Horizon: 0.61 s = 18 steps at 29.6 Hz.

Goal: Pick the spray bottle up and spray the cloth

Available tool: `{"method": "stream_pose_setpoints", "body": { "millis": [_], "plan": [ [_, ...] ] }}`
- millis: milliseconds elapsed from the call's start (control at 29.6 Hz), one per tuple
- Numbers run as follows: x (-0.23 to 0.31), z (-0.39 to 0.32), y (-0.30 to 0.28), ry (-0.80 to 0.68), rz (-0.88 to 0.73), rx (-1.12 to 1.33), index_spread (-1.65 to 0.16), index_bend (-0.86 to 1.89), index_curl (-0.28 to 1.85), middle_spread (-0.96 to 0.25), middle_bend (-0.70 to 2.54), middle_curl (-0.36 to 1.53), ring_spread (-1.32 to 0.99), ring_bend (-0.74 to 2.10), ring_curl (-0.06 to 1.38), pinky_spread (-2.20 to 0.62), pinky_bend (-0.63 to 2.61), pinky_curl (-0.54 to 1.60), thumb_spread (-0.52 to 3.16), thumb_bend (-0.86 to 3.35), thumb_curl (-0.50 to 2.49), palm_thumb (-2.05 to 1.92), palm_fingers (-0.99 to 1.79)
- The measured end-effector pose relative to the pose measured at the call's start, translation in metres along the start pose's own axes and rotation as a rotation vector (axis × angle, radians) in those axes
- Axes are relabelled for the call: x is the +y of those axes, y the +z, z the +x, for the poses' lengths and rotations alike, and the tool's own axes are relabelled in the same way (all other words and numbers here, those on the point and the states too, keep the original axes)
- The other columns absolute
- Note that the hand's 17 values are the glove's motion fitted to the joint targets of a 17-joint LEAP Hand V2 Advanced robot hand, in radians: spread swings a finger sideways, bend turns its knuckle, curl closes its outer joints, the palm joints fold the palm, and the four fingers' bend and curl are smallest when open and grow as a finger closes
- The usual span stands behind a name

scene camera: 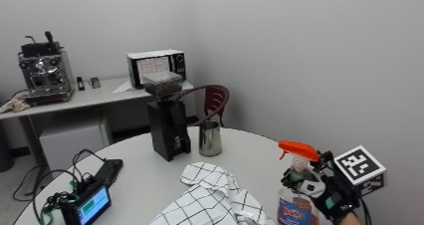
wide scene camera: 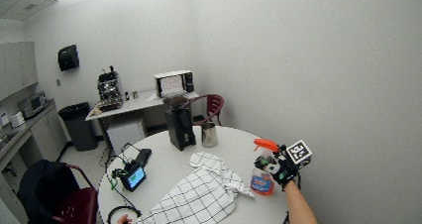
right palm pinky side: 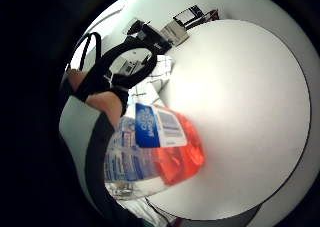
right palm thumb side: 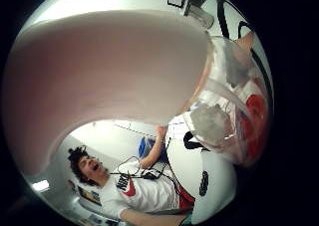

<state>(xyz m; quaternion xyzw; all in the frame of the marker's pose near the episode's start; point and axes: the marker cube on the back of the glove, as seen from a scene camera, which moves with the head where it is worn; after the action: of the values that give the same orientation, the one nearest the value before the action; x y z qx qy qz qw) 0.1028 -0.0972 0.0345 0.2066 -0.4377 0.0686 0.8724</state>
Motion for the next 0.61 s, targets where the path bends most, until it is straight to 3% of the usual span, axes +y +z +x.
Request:
{"method": "stream_pose_setpoints", "body": {
  "millis": [203,609],
  "plan": [
    [-0.001,-0.034,-0.044,-0.041,0.025,0.1,-0.28,0.18,0.33,-0.13,0.36,0.42,-0.13,0.39,0.36,0.06,0.21,0.32,0.76,-0.04,0.49,0.95,1.18],
    [-0.047,-0.161,-0.049,-0.015,-0.197,0.419,-0.27,0.13,0.33,-0.11,0.39,0.44,-0.11,0.44,0.38,0.07,0.23,0.34,0.78,-0.02,0.52,0.95,1.18]
  ]
}}
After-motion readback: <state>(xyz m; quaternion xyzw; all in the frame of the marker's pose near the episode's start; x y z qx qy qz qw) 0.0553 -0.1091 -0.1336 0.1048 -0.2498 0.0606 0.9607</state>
